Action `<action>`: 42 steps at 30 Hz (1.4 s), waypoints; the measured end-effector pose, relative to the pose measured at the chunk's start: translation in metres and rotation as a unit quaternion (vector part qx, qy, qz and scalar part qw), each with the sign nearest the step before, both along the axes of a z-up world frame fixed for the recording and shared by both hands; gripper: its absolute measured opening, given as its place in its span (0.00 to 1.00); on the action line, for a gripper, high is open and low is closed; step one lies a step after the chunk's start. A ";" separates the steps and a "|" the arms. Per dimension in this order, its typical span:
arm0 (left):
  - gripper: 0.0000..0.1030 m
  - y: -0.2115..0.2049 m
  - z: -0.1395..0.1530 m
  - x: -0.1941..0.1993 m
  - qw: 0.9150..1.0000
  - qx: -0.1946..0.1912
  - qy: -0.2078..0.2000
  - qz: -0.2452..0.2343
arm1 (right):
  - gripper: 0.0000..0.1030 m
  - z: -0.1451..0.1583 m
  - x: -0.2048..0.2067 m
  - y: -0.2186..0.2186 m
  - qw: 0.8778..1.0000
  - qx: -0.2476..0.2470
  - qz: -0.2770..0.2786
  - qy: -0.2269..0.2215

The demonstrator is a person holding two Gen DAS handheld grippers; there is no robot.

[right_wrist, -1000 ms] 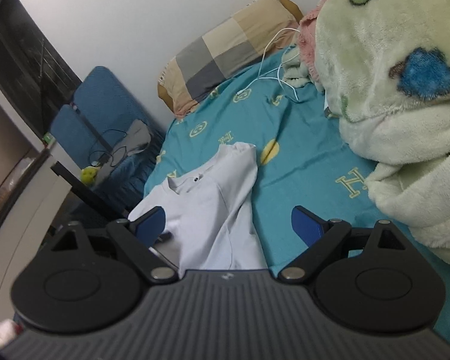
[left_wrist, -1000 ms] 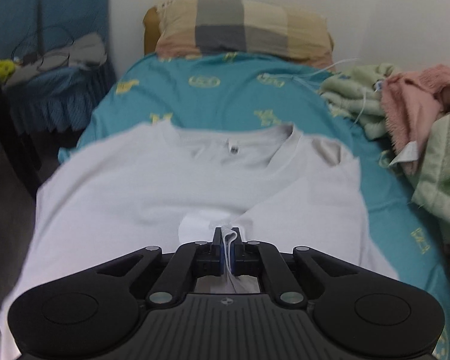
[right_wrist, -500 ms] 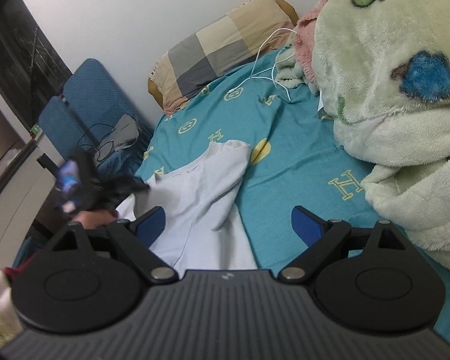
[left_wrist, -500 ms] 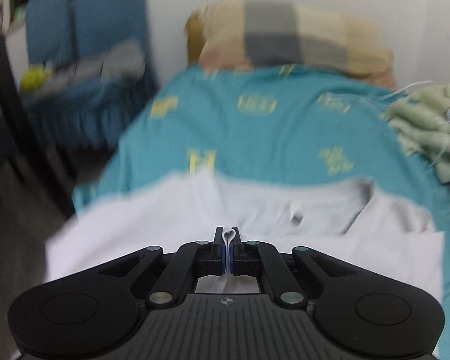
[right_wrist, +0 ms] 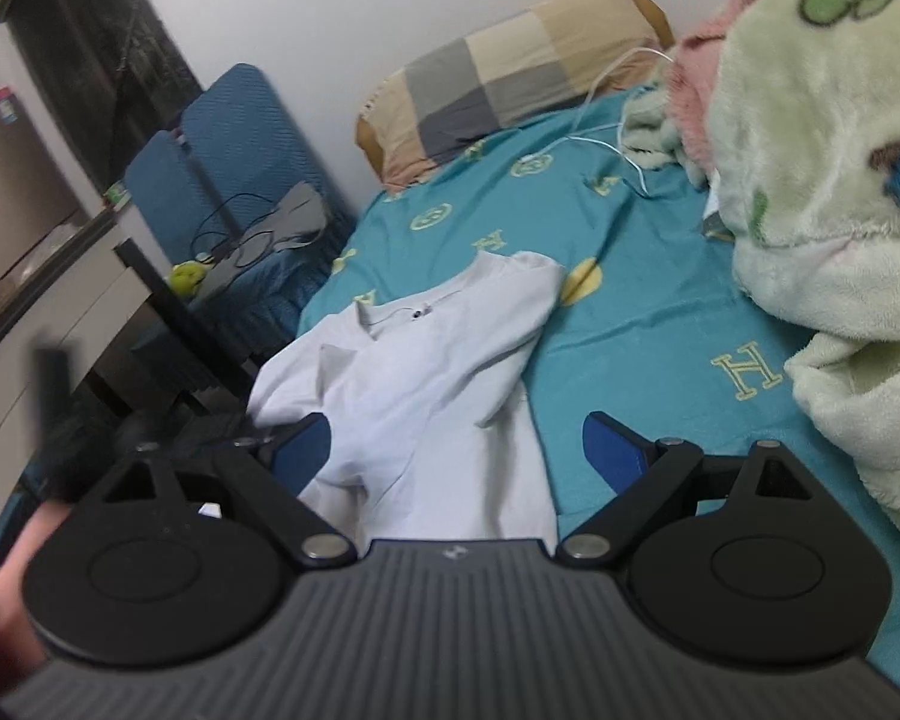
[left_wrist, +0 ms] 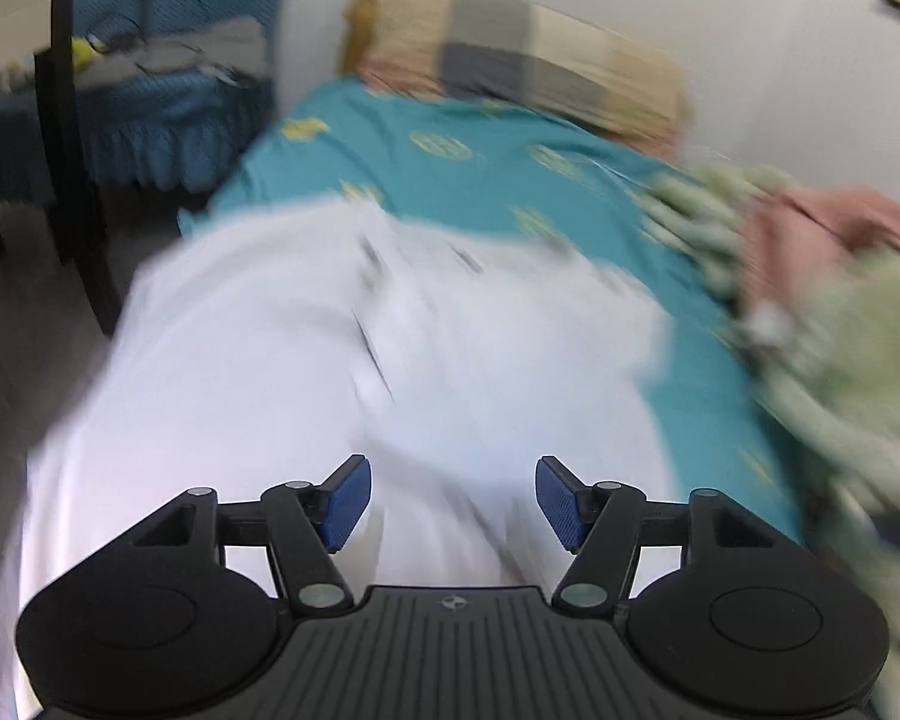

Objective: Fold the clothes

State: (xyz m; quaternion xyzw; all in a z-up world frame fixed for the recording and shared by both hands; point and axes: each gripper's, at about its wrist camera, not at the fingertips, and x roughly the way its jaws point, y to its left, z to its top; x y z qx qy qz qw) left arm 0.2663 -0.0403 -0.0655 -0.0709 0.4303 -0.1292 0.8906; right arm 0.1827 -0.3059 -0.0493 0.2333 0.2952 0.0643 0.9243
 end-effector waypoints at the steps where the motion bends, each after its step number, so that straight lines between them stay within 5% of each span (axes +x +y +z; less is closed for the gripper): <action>1: 0.62 0.001 0.000 -0.028 1.000 -0.013 0.010 -0.008 | 0.90 0.003 -0.003 0.000 1.000 0.001 0.001 0.001; 8: 0.60 -0.002 -0.038 -0.179 0.990 -0.080 0.109 -0.048 | 0.90 0.037 -0.040 -0.006 1.000 0.006 -0.007 -0.001; 13: 0.58 -0.018 -0.054 -0.220 0.981 -0.079 0.150 -0.099 | 0.90 0.054 -0.082 -0.012 0.999 -0.014 -0.028 -0.028; 17: 0.56 -0.028 -0.058 -0.226 0.973 -0.085 0.165 -0.135 | 0.90 0.039 -0.092 -0.023 0.999 -0.011 -0.035 -0.006; 21: 0.21 -0.036 -0.058 -0.230 0.970 -0.066 0.166 -0.164 | 0.90 0.021 -0.079 -0.032 0.999 0.004 -0.043 0.029; 24: 0.07 -0.041 -0.057 -0.233 0.967 -0.053 0.167 -0.184 | 0.90 0.013 -0.074 -0.029 0.998 0.007 -0.042 0.044; 29: 0.06 0.000 -0.025 -0.226 0.965 -0.114 0.192 -0.138 | 0.90 0.011 -0.075 -0.024 0.998 -0.007 -0.041 0.044; 32: 0.06 0.025 -0.029 -0.222 0.965 -0.099 0.224 -0.095 | 0.90 0.009 -0.071 -0.023 0.998 -0.010 -0.040 0.050; 35: 0.06 0.036 -0.049 -0.218 0.967 -0.041 0.244 -0.067 | 0.90 0.008 -0.068 -0.018 0.998 -0.018 -0.035 0.054; 38: 0.06 0.038 -0.057 -0.214 0.964 -0.045 0.253 -0.069 | 0.90 0.009 -0.067 -0.013 0.998 -0.028 -0.030 0.055; 40: 0.17 0.037 -0.051 -0.210 0.966 -0.050 0.243 -0.074 | 0.90 0.009 -0.068 -0.012 0.998 -0.029 -0.031 0.056; 42: 0.42 0.039 -0.042 -0.202 0.966 -0.067 0.239 -0.072 | 0.90 0.010 -0.070 -0.013 0.998 -0.025 -0.035 0.054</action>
